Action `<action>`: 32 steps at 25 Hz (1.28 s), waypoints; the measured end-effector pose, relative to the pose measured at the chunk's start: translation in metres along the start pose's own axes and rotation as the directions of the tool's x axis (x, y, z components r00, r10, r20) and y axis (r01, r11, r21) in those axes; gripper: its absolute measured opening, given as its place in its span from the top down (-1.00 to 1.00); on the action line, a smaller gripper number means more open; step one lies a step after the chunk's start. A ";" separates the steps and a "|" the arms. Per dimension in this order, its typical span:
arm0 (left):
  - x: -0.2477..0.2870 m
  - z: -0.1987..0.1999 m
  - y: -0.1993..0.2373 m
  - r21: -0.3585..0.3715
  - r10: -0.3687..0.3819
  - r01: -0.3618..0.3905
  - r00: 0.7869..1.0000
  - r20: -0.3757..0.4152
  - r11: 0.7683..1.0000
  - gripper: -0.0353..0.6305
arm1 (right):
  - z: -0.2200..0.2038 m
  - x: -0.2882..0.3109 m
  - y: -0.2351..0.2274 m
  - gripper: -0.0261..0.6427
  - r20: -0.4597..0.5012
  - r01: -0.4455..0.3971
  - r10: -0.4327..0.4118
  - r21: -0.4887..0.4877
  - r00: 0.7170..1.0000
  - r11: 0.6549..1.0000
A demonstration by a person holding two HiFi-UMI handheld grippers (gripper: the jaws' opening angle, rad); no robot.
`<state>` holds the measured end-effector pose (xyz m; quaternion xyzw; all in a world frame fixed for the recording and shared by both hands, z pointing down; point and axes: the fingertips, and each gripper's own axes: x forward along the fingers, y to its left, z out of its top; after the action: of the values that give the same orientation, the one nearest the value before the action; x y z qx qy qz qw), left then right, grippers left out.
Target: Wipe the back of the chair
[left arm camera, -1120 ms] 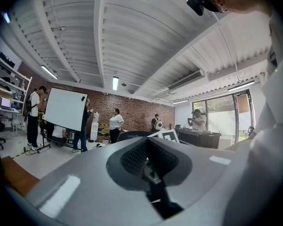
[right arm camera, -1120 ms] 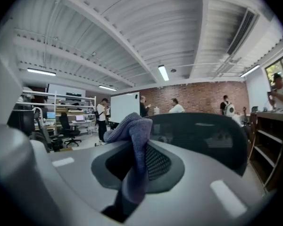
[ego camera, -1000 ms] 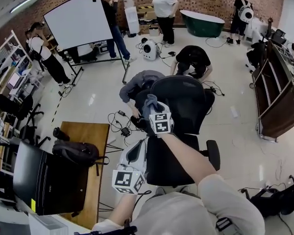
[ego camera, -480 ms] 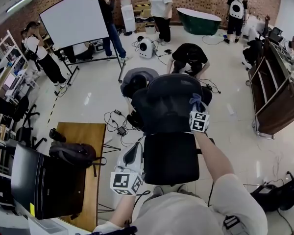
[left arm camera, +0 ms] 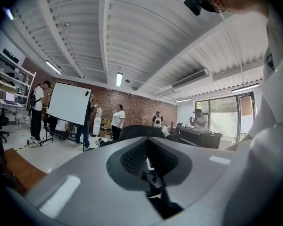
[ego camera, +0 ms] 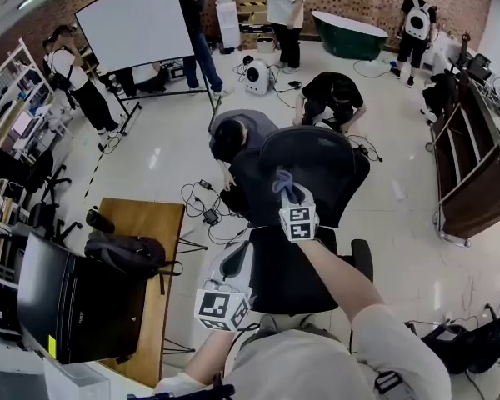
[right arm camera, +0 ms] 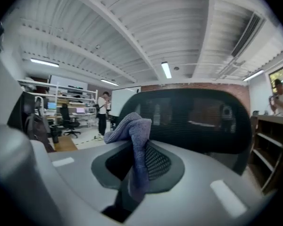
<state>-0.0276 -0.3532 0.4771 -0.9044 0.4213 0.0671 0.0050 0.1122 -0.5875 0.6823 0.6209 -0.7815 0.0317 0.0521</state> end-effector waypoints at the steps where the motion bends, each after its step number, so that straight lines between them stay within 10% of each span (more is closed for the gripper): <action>1: 0.007 0.004 -0.004 0.002 0.015 -0.015 1.000 -0.007 1.000 0.74 | 0.001 0.019 0.020 0.77 -0.017 -0.052 0.052 0.005 0.998 0.999; 7: 0.012 0.023 -0.019 0.055 0.084 -0.082 0.996 -0.042 0.995 0.74 | -0.044 0.135 0.073 0.77 -0.165 -0.113 0.116 0.023 0.979 0.993; 12: 0.001 0.021 -0.010 0.064 0.146 -0.143 0.988 -0.045 0.988 0.74 | -0.078 0.162 0.022 0.77 -0.228 -0.019 0.028 0.042 0.973 0.999; 19: -0.012 -0.005 0.028 0.023 0.084 -0.084 0.996 -0.019 0.996 0.74 | -0.115 0.103 -0.070 0.77 -0.210 0.187 -0.179 0.015 0.961 0.982; 25: 0.010 -0.007 0.005 -0.007 -0.082 0.082 0.997 -0.010 0.997 0.74 | -0.128 -0.008 -0.231 0.77 -0.243 0.472 -0.451 0.033 0.859 0.881; 32: 0.029 -0.018 -0.025 -0.016 -0.116 0.116 0.992 -0.045 0.993 0.74 | -0.121 -0.039 -0.270 0.77 -0.211 0.486 -0.461 0.082 0.862 0.870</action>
<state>0.0115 -0.3605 0.4900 -0.9287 0.3675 0.0487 -0.0070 0.3885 -0.5972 0.7939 0.7905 -0.5925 0.1270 0.0890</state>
